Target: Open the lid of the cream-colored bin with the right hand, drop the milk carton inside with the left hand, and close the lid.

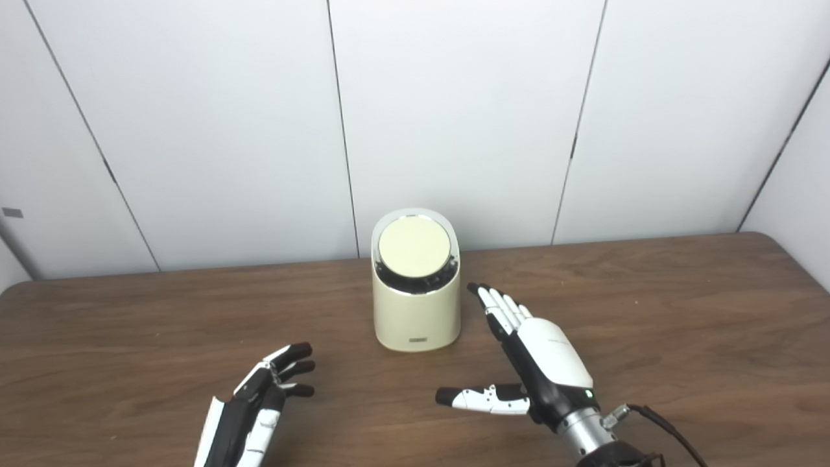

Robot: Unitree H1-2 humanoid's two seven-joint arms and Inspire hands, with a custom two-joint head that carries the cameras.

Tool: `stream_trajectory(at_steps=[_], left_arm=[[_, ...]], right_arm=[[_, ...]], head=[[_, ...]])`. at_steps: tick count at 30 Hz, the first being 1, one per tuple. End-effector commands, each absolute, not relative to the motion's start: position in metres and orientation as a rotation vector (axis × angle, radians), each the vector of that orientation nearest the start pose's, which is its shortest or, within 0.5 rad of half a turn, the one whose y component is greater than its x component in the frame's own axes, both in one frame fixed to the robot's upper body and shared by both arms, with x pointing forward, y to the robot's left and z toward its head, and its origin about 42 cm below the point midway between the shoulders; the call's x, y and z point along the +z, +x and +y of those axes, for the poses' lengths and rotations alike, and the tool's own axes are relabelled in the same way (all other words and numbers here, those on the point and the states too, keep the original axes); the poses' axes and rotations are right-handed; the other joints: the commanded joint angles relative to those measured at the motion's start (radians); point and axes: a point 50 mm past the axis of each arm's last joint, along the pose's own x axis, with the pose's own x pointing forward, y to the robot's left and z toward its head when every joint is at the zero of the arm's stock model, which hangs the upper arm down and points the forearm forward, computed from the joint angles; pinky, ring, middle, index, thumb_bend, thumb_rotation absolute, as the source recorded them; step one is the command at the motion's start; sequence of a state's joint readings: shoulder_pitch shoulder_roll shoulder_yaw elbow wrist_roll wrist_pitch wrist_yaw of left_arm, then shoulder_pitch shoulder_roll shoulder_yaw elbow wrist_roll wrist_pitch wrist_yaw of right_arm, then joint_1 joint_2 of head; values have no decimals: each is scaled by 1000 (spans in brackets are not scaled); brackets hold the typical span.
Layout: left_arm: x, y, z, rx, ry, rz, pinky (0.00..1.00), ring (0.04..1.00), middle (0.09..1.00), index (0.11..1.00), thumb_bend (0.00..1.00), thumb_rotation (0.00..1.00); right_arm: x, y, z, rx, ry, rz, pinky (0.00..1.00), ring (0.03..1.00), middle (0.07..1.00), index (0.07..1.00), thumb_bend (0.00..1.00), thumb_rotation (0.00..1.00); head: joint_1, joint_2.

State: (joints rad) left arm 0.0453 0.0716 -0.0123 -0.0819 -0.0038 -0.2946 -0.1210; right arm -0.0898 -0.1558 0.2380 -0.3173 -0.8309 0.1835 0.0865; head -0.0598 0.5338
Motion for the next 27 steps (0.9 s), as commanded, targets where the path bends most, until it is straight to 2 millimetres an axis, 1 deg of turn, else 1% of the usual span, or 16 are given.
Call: stream_trajectory(at_steps=[1, 4, 6, 8, 9, 10, 11, 12, 15, 17, 18, 19, 21, 22, 24, 27], left_arm=[[127, 267, 227, -129, 88, -353, 650, 780, 822, 820, 649, 870], [127, 267, 227, -127, 88, -354, 646, 778, 821, 819, 648, 870], [127, 267, 227, -126, 89, -355, 644, 777, 820, 817, 650, 868], [127, 266, 228, -126, 92, -358, 647, 779, 822, 819, 643, 869], [128, 266, 228, -125, 90, -357, 648, 780, 823, 819, 641, 869], [128, 266, 228, -123, 85, -356, 650, 782, 823, 819, 619, 865], [128, 265, 228, -121, 79, -354, 651, 782, 823, 818, 560, 855], [129, 265, 228, -119, 73, -354, 652, 782, 822, 817, 472, 846], [130, 264, 227, -110, 67, -362, 661, 788, 822, 813, 294, 810], [130, 264, 227, -105, 58, -360, 667, 793, 824, 813, 257, 778], [130, 264, 228, -104, 56, -359, 675, 798, 827, 816, 244, 756], [130, 263, 228, -104, 55, -358, 678, 799, 828, 817, 237, 746], [130, 262, 229, -104, 54, -359, 681, 801, 829, 817, 233, 731], [130, 261, 230, -104, 54, -359, 681, 802, 829, 818, 232, 726], [131, 260, 231, -100, 57, -357, 679, 802, 828, 817, 233, 708], [133, 257, 233, -98, 61, -354, 679, 800, 828, 818, 232, 679]], right_arm=[[204, 289, -188, 57, -941, -366, 1000, 1000, 1000, 1000, 765, 728], [200, 286, -192, 48, -934, -351, 1000, 1000, 1000, 1000, 766, 731], [196, 283, -195, 39, -922, -350, 973, 1000, 1000, 1000, 760, 729], [190, 282, -198, 28, -894, -360, 936, 1000, 1000, 999, 700, 767], [187, 281, -199, 22, -875, -368, 931, 1000, 1000, 999, 686, 775], [184, 280, -201, 16, -855, -377, 921, 1000, 1000, 992, 620, 787], [181, 278, -203, 8, -832, -380, 905, 992, 998, 983, 540, 787], [178, 277, -205, 2, -810, -377, 892, 981, 993, 974, 447, 793], [171, 272, -210, -25, -753, -356, 842, 947, 970, 937, 256, 860], [168, 269, -212, -41, -723, -351, 816, 923, 947, 908, 190, 847], [167, 268, -214, -48, -712, -353, 790, 893, 917, 882, 145, 724], [166, 267, -215, -51, -706, -355, 770, 874, 898, 867, 121, 602], [163, 264, -217, -63, -681, -355, 739, 845, 870, 844, 111, 470], [162, 262, -217, -67, -672, -354, 730, 838, 863, 838, 112, 445], [159, 259, -219, -71, -647, -351, 718, 828, 853, 830, 116, 430], [156, 256, -219, -94, -617, -347, 700, 813, 838, 818, 127, 461]], head=[[1, -1], [3, -2], [3, 0], [2, 2], [2, 2], [3, 2], [4, 2], [4, 3], [6, 7], [6, 9], [8, 11], [8, 11], [13, 16], [14, 18], [15, 25], [22, 33]])
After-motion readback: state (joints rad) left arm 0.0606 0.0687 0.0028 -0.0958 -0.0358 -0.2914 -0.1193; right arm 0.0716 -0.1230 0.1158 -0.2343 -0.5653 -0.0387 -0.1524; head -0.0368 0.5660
